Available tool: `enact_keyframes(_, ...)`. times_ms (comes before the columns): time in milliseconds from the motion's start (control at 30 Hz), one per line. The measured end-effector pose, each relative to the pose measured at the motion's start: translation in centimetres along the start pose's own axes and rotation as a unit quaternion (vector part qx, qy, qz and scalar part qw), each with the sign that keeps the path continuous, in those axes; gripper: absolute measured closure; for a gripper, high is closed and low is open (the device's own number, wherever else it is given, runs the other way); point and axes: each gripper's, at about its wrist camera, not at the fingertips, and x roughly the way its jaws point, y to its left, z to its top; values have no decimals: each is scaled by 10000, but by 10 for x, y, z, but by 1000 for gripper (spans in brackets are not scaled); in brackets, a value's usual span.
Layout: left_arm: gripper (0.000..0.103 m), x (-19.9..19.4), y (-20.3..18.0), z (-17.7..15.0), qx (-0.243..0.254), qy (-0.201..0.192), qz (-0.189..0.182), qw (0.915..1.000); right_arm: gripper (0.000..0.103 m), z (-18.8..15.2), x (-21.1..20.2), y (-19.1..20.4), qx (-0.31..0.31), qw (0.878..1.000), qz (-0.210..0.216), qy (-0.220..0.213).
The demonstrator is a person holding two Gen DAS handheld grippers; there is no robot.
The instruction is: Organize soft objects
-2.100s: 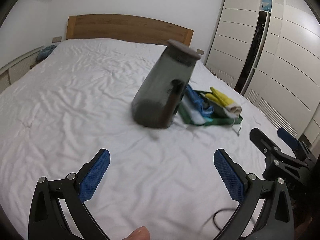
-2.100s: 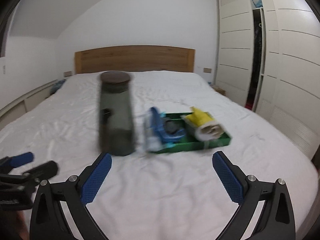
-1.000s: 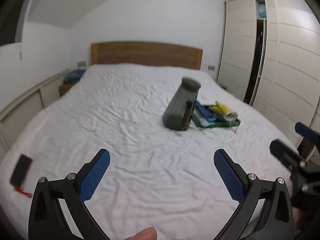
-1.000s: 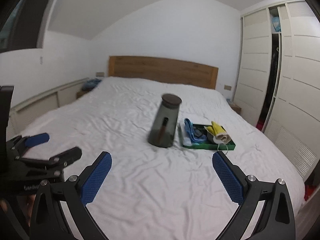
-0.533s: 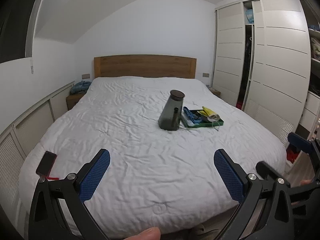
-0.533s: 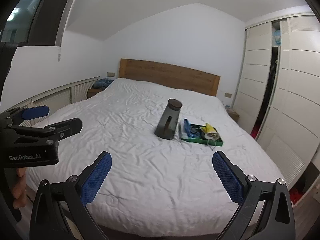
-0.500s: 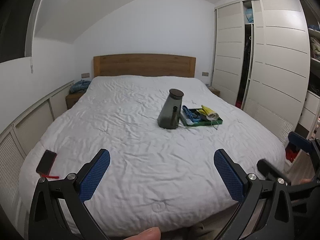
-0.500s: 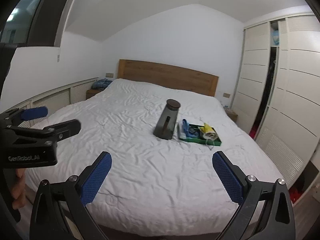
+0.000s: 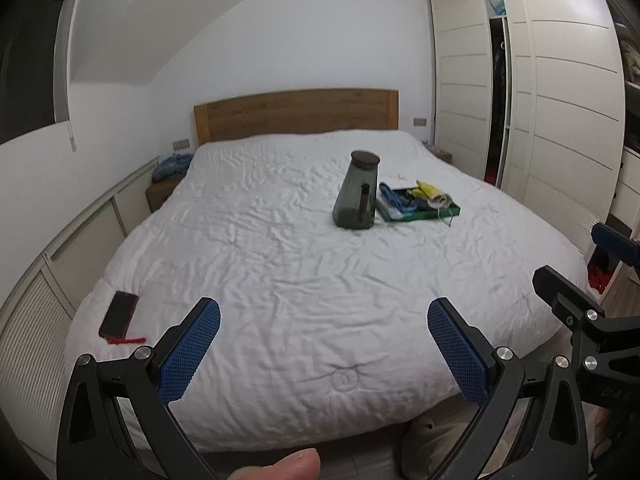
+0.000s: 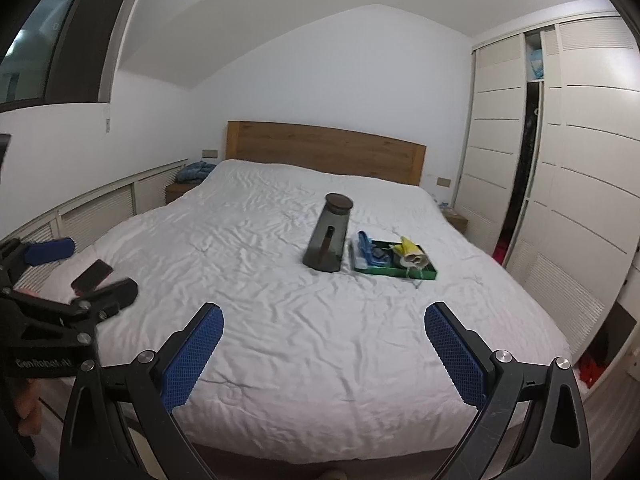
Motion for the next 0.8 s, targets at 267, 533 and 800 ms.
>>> enact_keyframes(267,1,11,2,-9,37,173,16,9998,0,5,22,2,-20,9999,4,99)
enact_keyframes(533,1,16,5,-15,-9,299,43,9995,0,7,33,8,-73,9999,-32,149)
enact_keyframes(800,1,19,4,-19,52,340,24,9994,0,0,40,8,-107,9995,-169,228)
